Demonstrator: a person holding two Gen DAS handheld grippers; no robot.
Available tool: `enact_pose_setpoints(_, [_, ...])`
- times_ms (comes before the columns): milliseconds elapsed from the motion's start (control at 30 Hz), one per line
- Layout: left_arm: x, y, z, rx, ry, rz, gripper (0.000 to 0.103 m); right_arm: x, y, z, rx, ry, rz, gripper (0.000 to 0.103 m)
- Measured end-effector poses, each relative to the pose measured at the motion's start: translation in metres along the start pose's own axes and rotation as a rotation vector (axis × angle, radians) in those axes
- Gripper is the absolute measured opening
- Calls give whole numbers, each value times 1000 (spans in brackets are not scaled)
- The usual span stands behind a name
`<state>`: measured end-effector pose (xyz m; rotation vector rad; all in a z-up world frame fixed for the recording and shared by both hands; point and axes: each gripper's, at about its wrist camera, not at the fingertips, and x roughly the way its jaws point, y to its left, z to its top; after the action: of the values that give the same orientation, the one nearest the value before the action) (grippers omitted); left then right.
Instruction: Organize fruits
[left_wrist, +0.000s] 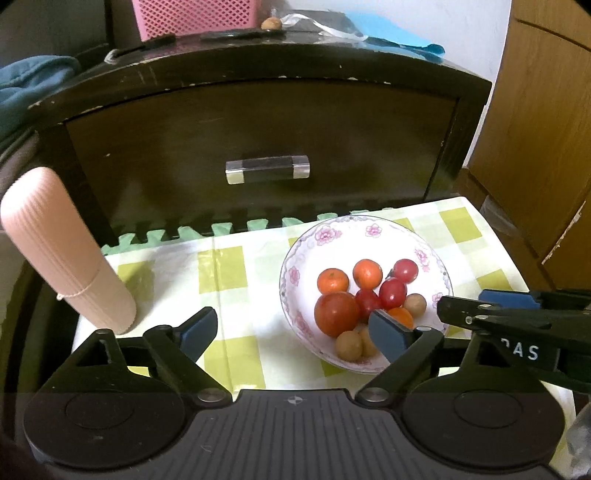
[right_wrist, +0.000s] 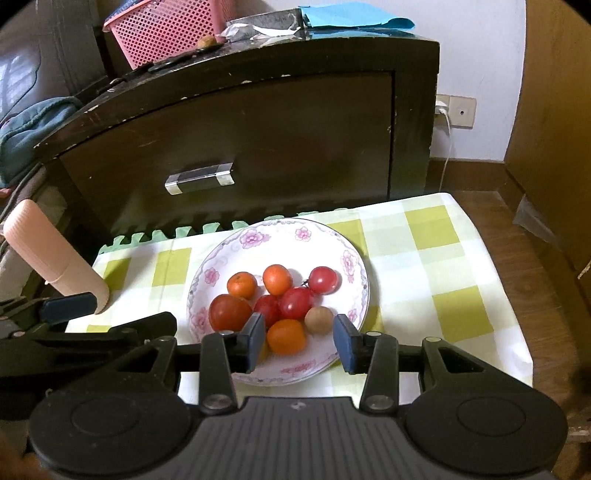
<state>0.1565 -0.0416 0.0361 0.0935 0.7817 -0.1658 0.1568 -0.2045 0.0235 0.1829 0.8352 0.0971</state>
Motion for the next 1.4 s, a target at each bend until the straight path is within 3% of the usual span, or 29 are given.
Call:
enact_pose_setpoints(633, [-41, -6, -39, 17, -92, 47, 103, -50, 4, -41, 3, -45, 7, 40])
enact_pose_setpoints(1167, [-62, -17, -72, 49, -64, 87, 103, -72, 3, -81, 19, -22, 2, 43])
enact_pose_setpoints(1400, [-73, -10, -87, -8, -30, 11, 103, -88, 3, -101, 31, -15, 6, 43])
